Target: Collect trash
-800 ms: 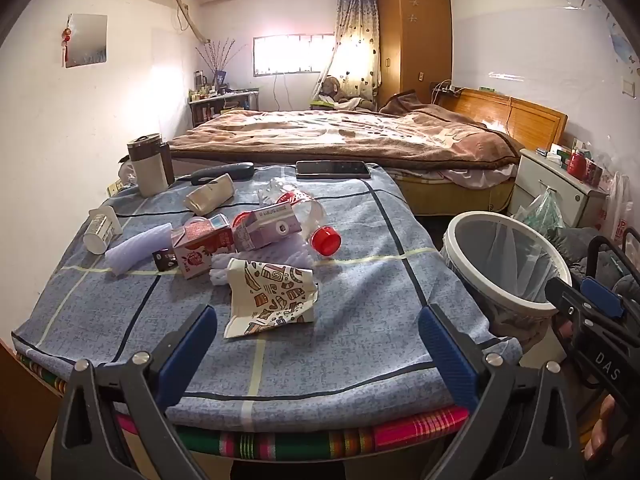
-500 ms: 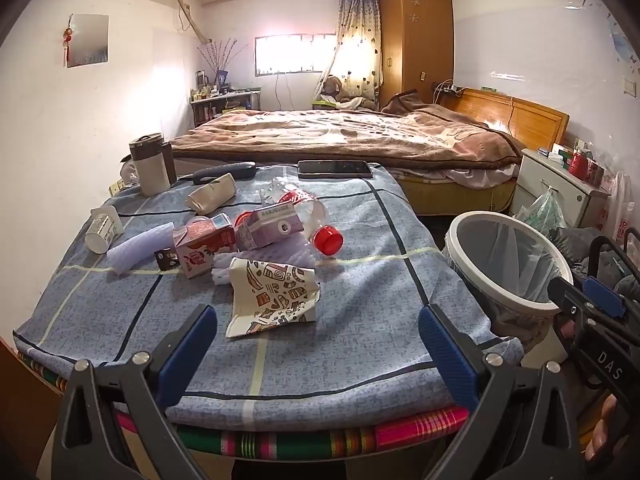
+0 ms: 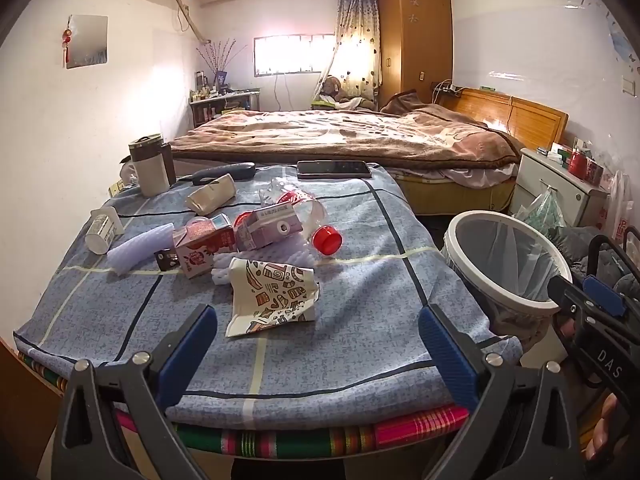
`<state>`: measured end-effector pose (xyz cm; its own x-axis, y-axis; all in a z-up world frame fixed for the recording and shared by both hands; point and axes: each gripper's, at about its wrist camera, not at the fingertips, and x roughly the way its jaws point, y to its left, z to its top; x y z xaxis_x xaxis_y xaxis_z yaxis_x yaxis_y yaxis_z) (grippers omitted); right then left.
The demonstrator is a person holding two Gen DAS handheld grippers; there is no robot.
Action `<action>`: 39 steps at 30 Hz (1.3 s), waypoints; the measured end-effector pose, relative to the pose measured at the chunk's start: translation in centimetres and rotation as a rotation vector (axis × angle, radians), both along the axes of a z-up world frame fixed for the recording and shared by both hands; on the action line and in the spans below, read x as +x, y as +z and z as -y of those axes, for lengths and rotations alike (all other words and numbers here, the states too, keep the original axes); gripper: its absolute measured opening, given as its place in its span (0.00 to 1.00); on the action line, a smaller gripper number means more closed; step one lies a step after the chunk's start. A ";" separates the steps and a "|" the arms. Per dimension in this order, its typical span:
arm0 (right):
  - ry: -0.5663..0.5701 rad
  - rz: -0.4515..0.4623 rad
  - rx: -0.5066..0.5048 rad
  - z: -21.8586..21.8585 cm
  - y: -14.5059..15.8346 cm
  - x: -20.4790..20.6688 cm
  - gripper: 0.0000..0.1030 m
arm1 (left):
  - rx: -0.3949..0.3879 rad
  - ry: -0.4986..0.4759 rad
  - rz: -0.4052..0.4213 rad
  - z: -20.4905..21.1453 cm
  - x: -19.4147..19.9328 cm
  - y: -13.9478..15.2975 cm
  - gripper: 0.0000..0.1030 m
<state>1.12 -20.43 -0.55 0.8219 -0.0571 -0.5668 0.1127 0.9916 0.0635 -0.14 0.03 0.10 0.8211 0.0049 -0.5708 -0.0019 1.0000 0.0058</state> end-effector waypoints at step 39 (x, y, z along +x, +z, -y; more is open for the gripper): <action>-0.002 0.004 -0.005 0.0 0.5 -0.8 0.63 | -0.002 0.006 -0.001 -0.3 0.0 0.1 0.99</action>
